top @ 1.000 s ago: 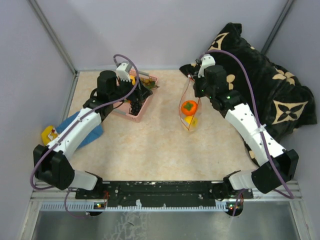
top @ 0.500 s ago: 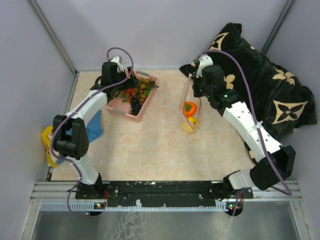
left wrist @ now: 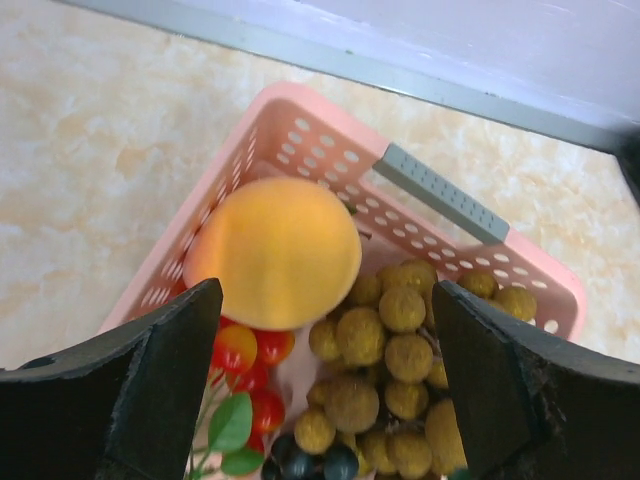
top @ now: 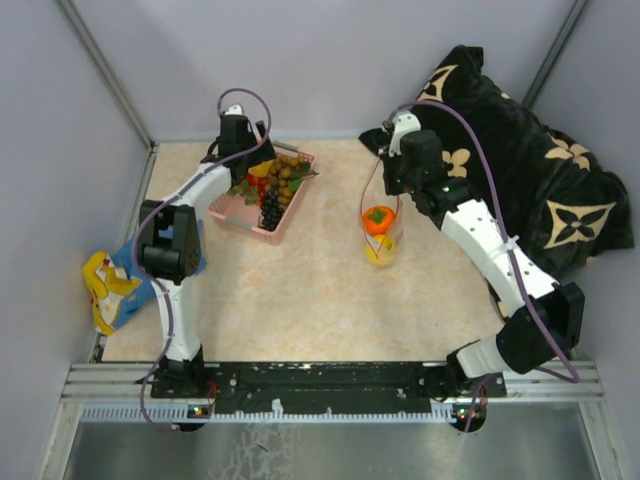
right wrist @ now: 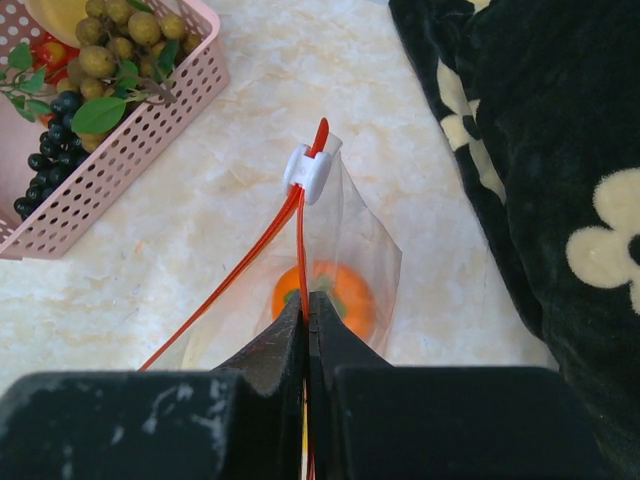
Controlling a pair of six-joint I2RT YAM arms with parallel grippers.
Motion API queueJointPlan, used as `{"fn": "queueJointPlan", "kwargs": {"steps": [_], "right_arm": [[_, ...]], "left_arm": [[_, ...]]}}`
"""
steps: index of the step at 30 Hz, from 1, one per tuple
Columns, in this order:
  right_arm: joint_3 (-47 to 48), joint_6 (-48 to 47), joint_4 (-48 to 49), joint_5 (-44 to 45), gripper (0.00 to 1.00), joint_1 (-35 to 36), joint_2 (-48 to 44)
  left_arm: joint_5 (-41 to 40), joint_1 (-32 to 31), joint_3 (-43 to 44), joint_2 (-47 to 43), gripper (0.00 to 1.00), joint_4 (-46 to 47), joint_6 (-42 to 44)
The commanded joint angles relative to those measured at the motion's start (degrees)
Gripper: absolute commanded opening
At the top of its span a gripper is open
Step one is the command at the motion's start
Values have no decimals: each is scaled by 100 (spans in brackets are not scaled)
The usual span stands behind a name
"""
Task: Place the food in the zip-top bag and seal the zipper
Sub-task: Pick up the fake fruit from the bin.
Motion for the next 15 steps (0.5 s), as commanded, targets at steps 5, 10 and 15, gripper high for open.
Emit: {"fn": "queueJointPlan", "kwargs": {"steps": [5, 10, 15], "right_arm": [[352, -128, 259, 76, 0, -41, 74], [364, -175, 248, 162, 0, -40, 92], [385, -196, 229, 162, 0, -41, 149]], "left_arm": [[727, 126, 936, 790, 95, 306, 1512], [1196, 230, 1283, 1101, 96, -205, 2191], [1469, 277, 1173, 1181, 94, -642, 2543]]}}
